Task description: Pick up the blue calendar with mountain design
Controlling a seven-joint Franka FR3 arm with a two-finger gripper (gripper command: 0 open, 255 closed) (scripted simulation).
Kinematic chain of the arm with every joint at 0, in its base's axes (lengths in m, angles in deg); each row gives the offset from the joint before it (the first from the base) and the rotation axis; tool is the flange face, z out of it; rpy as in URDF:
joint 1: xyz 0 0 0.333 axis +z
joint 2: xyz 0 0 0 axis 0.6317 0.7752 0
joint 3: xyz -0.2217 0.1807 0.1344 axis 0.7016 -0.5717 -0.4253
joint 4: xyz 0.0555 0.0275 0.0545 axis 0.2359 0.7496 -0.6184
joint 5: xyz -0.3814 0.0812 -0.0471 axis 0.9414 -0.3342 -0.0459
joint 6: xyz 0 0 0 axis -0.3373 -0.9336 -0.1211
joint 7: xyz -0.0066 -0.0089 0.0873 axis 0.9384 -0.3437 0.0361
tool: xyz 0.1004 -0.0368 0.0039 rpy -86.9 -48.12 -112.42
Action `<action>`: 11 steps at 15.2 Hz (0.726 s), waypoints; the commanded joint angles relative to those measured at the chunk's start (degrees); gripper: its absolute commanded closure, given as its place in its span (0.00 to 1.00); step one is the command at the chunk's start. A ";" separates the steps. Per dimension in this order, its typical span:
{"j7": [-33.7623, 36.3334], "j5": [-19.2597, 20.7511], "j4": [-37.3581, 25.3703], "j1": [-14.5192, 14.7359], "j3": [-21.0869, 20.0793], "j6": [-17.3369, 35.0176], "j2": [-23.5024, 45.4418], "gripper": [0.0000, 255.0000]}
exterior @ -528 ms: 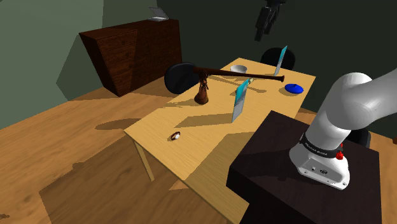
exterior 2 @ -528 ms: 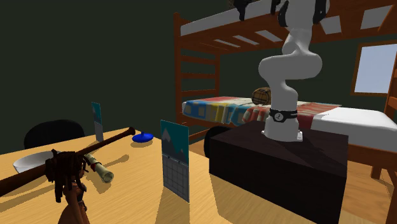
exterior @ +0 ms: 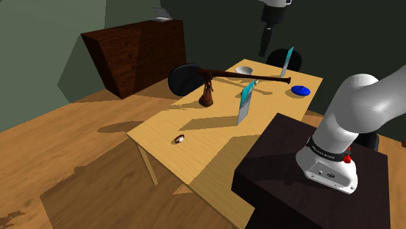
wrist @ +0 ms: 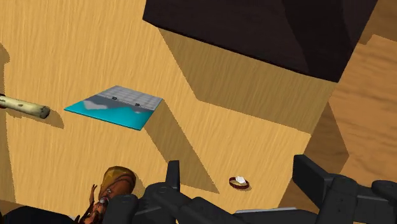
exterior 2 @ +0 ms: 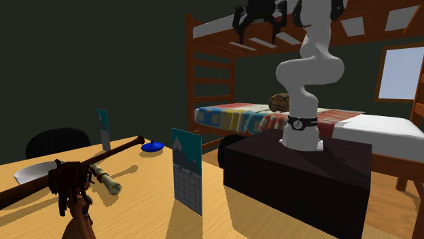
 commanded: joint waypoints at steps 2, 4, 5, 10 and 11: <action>-7.97 2.78 2.49 1.04 3.23 4.49 2.96 0.00; -12.95 4.48 3.46 1.72 5.31 7.58 5.69 0.00; -15.41 5.30 3.82 2.07 6.34 9.18 7.19 0.00; -27.55 8.75 4.43 3.82 11.22 17.55 16.06 0.00; -29.94 9.29 4.33 4.21 12.15 19.28 18.07 0.00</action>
